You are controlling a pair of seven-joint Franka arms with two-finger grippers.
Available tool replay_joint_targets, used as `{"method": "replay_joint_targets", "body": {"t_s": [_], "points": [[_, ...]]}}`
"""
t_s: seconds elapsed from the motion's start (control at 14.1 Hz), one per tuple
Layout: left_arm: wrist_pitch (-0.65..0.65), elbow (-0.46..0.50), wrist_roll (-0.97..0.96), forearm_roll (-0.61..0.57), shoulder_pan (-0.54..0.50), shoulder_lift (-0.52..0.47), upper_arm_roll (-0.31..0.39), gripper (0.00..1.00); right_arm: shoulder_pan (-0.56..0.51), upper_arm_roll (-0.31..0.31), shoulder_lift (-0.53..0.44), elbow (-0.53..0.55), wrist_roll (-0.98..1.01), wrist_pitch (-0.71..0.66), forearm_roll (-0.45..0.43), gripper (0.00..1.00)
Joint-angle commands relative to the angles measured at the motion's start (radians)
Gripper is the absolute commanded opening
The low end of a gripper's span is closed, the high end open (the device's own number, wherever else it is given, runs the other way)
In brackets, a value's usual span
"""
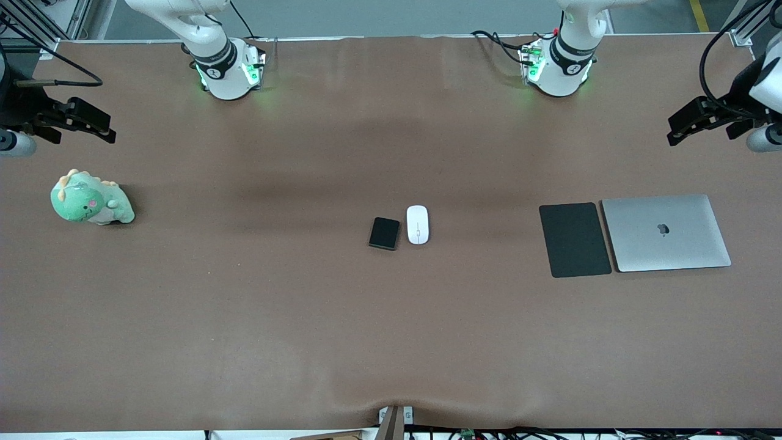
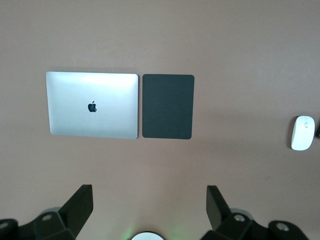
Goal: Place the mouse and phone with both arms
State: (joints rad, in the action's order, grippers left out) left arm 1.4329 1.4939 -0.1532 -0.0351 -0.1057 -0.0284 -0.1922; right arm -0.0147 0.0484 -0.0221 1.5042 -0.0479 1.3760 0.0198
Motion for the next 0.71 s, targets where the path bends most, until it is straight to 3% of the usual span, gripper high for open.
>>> {"method": "replay_joint_targets", "body": {"t_s": [0.0,0.64], "points": [[-0.003,0.014,0.008,0.017,-0.005,-0.027,0.003,1.00,-0.011,0.005,-0.010,0.001,0.002,-0.005,0.003,1.00],[0.001,0.009,-0.008,0.021,-0.008,0.034,-0.015,1.00,-0.008,0.007,-0.012,0.001,0.000,-0.011,0.003,1.00]]}}
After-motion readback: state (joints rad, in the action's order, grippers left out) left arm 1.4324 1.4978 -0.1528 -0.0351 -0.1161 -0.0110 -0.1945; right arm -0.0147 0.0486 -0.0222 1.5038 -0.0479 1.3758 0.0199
